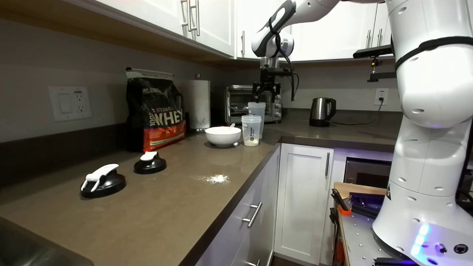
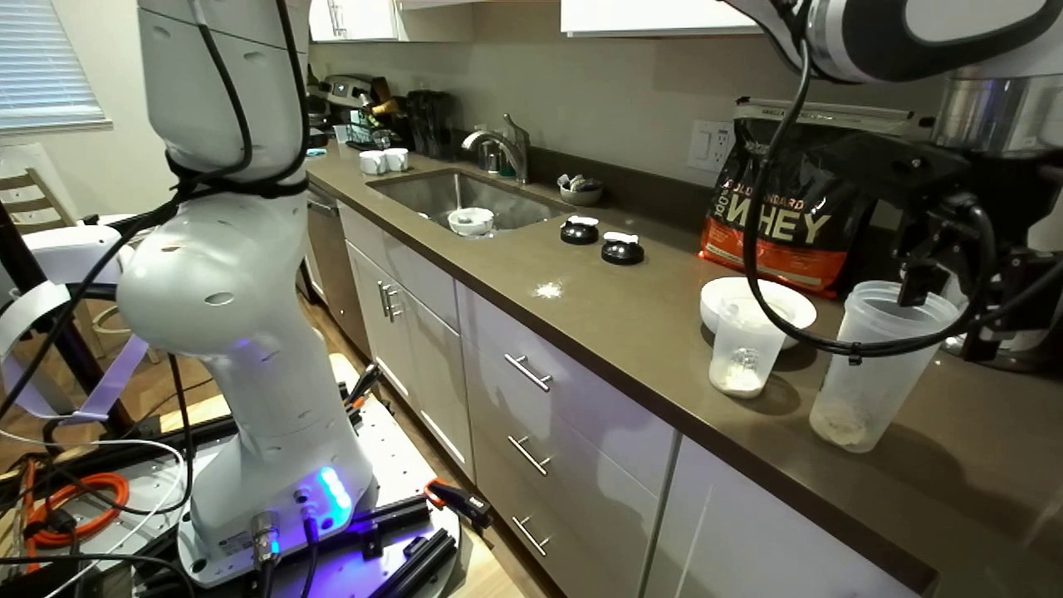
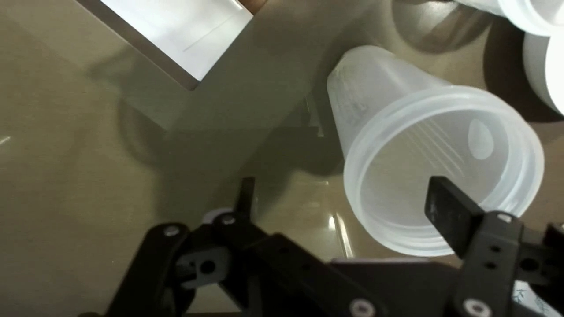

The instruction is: Move the bigger cup to the left

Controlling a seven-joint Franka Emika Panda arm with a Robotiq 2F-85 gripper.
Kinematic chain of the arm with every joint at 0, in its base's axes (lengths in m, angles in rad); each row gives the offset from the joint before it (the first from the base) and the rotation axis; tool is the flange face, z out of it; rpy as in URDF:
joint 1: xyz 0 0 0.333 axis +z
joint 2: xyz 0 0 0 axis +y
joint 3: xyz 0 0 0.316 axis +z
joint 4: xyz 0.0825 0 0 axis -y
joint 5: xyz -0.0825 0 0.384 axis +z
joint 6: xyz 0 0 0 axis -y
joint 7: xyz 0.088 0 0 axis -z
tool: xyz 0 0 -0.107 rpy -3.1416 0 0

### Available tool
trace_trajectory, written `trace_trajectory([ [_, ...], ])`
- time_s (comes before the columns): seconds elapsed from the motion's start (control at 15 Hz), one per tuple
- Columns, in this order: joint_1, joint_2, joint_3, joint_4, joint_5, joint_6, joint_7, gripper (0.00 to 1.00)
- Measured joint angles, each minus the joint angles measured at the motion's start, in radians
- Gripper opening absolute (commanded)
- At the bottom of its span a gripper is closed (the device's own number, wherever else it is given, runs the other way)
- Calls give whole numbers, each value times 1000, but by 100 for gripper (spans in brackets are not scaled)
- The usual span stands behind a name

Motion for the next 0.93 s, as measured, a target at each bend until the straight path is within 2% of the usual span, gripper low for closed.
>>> trace_trajectory([
  [0.13,0,9,6,8,0,-2,10,72],
  [0.2,0,14,9,12,0,-3,14,74],
  [0.27,0,18,12,16,1,-4,18,66],
  [0.4,0,26,18,24,1,-8,26,69],
  [0.47,0,31,20,29,1,-11,29,63],
  [0.53,0,35,22,34,2,-15,32,66],
  [0.67,0,42,25,43,2,-22,39,65],
  [0.73,0,44,25,45,2,-25,44,59],
  [0.8,0,46,25,48,2,-27,48,60],
  [0.87,0,47,25,50,2,-27,50,52],
  [0.93,-1,49,25,52,2,-27,52,55],
])
